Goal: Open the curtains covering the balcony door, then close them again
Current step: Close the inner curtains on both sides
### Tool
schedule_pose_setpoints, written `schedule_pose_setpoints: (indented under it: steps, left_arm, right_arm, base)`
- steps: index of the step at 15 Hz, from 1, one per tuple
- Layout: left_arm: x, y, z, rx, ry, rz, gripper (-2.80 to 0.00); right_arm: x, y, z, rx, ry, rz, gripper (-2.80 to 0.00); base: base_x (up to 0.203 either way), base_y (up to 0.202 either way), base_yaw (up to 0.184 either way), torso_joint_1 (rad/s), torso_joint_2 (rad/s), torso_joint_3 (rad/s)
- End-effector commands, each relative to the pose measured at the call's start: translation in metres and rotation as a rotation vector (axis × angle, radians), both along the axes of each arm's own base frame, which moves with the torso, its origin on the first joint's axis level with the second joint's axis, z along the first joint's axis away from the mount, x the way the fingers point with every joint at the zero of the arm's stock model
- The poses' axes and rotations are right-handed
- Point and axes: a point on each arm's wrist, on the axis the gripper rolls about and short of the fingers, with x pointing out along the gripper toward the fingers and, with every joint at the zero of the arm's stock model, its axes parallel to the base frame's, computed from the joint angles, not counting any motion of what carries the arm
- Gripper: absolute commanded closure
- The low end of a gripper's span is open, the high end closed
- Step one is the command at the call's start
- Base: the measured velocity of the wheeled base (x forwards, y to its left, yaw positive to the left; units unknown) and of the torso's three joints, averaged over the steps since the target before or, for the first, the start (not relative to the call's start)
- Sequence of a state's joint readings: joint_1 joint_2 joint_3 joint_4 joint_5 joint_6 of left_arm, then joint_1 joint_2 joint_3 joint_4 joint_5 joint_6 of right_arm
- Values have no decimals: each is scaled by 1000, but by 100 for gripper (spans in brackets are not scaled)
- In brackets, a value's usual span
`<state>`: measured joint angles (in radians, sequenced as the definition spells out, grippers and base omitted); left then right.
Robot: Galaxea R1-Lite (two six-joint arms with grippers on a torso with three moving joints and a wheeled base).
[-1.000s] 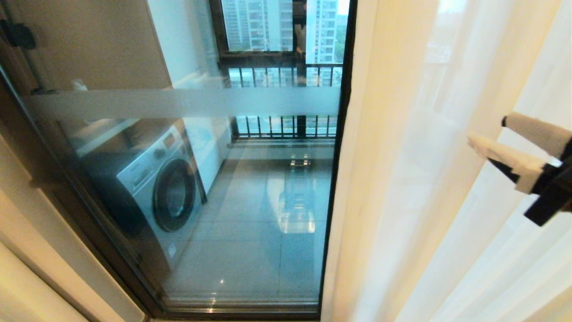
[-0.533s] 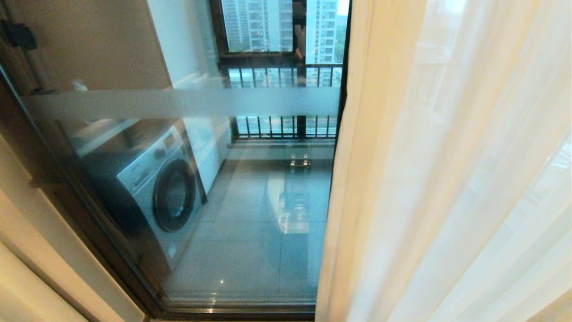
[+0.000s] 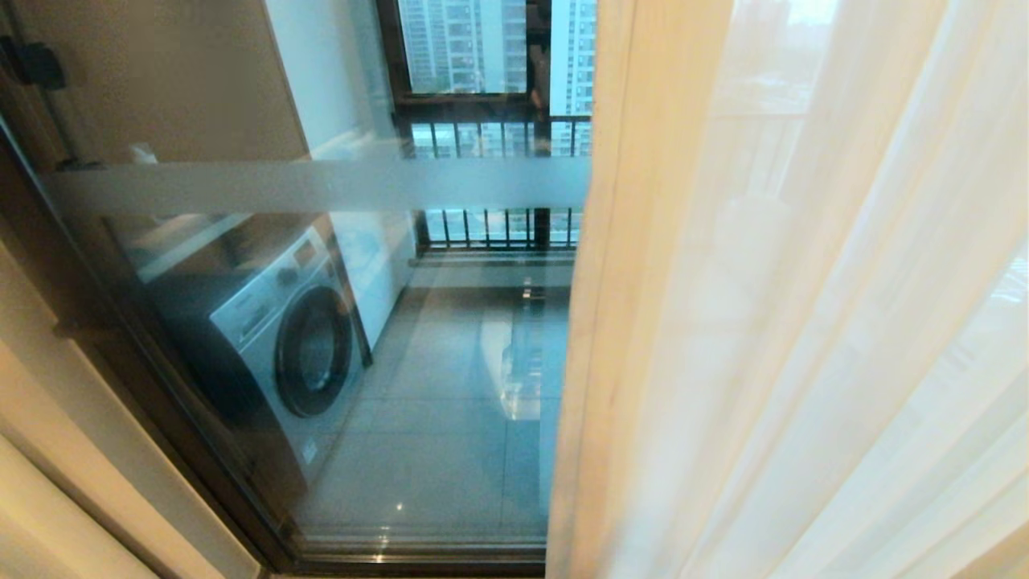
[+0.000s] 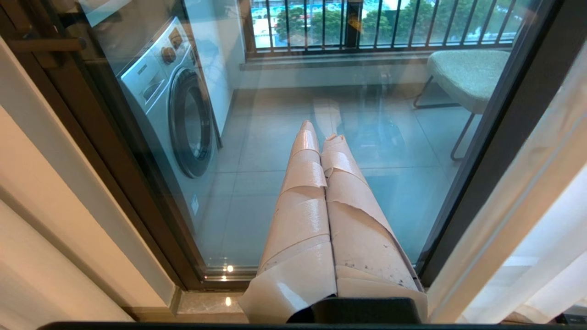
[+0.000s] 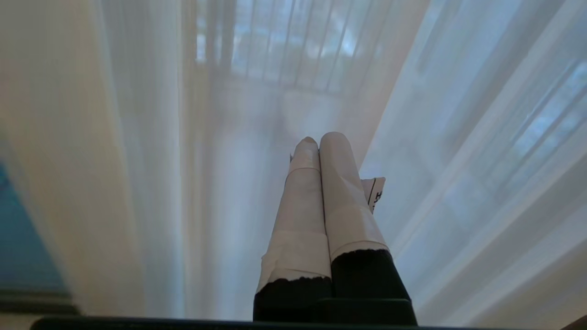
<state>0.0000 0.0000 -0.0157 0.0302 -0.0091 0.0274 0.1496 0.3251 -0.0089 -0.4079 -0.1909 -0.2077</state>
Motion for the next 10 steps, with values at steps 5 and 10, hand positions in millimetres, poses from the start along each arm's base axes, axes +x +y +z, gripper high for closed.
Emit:
schedule_pose_setpoints:
  steps: [5,10]
  left_arm:
    - [0,0,0,0,1,0,0]
    - [0,0,0,0,1,0,0]
  right_arm:
    - [-9,4,-24,62,132,71,0]
    - [-27,4,-43,55,105,82,0]
  base:
    - [0,0,0,0,0,0]
    - [0,0,0,0,0,0]
